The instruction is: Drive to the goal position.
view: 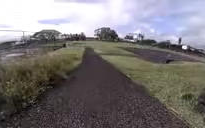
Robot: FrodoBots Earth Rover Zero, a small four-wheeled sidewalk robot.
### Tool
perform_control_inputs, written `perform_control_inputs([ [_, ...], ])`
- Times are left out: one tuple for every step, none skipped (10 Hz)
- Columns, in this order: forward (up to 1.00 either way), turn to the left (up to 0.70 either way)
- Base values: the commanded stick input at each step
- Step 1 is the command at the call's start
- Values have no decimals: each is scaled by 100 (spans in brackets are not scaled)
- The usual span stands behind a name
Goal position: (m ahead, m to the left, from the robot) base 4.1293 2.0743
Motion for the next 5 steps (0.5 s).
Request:
perform_control_inputs([
  [50, 0],
  [50, 0],
  [50, 0],
  [50, 0],
  [50, 0],
])
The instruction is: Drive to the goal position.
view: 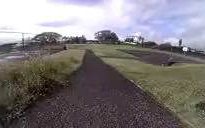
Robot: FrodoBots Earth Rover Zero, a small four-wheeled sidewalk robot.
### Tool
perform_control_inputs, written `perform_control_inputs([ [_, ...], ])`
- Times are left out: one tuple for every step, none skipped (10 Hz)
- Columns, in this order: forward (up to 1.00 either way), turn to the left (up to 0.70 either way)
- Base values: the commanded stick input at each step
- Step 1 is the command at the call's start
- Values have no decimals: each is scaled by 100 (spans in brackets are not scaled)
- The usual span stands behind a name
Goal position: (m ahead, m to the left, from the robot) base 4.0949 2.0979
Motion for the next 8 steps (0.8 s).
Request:
perform_control_inputs([
  [50, 0],
  [50, 0],
  [50, 0],
  [50, 0],
  [50, 0],
  [50, 0],
  [50, 0],
  [50, 0],
])
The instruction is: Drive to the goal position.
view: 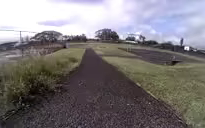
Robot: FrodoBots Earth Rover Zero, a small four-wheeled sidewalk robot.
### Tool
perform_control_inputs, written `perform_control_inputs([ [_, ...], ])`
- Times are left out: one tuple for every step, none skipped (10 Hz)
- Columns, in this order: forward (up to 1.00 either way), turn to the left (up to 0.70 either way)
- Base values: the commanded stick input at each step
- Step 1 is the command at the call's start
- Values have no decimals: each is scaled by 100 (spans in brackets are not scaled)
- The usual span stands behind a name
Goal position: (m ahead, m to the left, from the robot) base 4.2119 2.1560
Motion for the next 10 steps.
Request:
perform_control_inputs([
  [50, 0],
  [50, 0],
  [50, 0],
  [50, 0],
  [50, 0],
  [50, 0],
  [50, 0],
  [50, 0],
  [50, 0],
  [50, 0],
])
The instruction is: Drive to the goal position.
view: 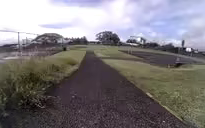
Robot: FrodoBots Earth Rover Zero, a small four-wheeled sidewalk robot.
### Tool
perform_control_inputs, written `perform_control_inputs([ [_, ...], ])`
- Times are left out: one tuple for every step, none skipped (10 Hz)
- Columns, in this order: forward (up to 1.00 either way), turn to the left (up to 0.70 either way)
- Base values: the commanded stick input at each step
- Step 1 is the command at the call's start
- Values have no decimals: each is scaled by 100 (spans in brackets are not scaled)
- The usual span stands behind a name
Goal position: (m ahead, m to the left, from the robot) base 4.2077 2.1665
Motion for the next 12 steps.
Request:
perform_control_inputs([
  [50, 0],
  [50, 0],
  [50, 0],
  [50, 0],
  [50, 0],
  [50, 0],
  [50, 0],
  [50, 0],
  [50, 0],
  [50, 0],
  [50, 0],
  [50, 0],
])
